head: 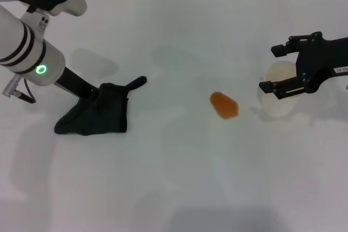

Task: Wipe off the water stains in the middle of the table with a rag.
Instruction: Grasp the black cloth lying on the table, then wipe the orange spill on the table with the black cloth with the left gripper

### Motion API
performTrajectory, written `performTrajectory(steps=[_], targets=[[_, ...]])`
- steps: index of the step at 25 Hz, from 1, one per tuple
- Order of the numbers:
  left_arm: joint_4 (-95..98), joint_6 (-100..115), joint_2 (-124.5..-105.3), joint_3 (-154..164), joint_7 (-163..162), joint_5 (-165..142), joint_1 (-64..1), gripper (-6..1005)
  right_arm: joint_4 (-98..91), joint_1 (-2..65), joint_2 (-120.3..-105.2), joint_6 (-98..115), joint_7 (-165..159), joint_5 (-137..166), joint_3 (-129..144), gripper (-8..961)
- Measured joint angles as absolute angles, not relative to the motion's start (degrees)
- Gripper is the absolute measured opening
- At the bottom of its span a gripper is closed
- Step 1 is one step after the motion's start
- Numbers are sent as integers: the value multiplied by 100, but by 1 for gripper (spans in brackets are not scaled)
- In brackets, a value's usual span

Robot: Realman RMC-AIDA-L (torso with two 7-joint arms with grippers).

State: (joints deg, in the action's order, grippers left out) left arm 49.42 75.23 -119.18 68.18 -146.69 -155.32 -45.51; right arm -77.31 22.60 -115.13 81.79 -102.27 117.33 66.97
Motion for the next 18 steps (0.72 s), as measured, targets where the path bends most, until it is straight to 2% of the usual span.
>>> performTrajectory(steps=[18], targets=[[5147,7108,-11917,6799,-14363,-14428,-4573,82,-7731,2278,-11520,8185,-10238,11733,6697,867]])
